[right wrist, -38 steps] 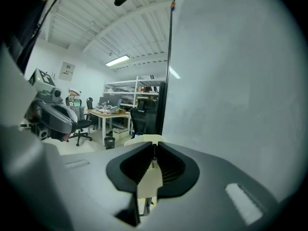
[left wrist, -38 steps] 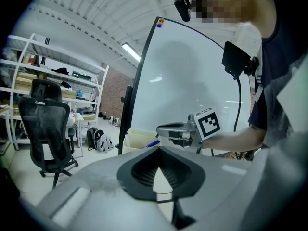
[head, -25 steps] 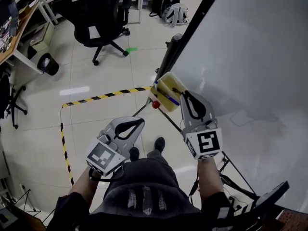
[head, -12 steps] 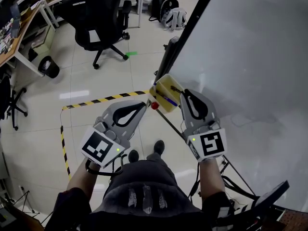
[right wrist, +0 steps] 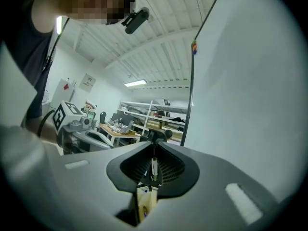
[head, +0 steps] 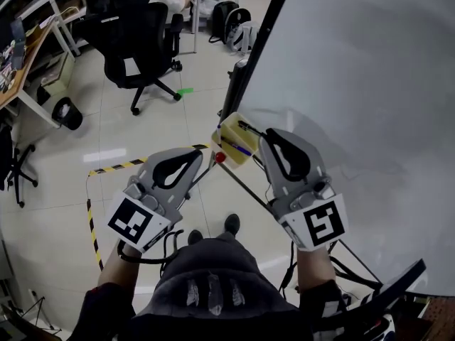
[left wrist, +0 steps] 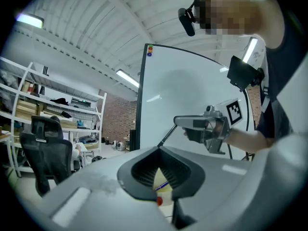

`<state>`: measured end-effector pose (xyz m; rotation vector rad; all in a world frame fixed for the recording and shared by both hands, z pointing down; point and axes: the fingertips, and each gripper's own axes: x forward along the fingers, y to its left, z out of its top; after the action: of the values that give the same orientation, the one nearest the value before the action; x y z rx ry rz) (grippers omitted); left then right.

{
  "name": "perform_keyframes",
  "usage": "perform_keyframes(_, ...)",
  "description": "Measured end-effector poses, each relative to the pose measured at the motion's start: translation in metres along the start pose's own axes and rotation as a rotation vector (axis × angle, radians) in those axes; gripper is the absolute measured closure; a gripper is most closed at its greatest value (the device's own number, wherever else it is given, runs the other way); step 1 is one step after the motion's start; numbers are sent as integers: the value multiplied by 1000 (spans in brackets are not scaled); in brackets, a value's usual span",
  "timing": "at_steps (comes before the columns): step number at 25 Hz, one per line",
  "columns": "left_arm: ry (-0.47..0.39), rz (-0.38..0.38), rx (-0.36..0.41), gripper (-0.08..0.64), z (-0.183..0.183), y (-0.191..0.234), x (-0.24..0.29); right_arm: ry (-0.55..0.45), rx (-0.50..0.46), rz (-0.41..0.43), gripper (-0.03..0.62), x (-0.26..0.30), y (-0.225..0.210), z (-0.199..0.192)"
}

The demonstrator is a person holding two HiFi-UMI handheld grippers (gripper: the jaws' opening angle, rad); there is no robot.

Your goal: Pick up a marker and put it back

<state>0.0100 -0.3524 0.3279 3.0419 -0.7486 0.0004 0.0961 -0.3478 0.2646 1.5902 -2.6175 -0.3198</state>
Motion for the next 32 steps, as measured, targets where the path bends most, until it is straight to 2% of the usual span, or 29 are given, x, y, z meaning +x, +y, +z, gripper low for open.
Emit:
perform_keyframes(5, -18, -14, -1, 554, 7, -12, -14, -34, -18, -3, 555, -18, 12, 29)
perform_keyframes(9, -36, -38, 13, 554, 15, -23, -25, -33, -33, -18, 555, -31, 23, 38)
perform_keyframes(14, -19, -73, 52, 554, 18, -39, -47, -31, -49, -24, 555, -48, 48, 48)
perform_keyframes(26, -14, -110, 64, 554, 23, -72, -63, -17, -41, -37, 555, -86, 66, 51)
perform_keyframes(32, -13, -94, 74, 554, 30, -96, -60, -29, -40, -12, 555, -109, 63, 55)
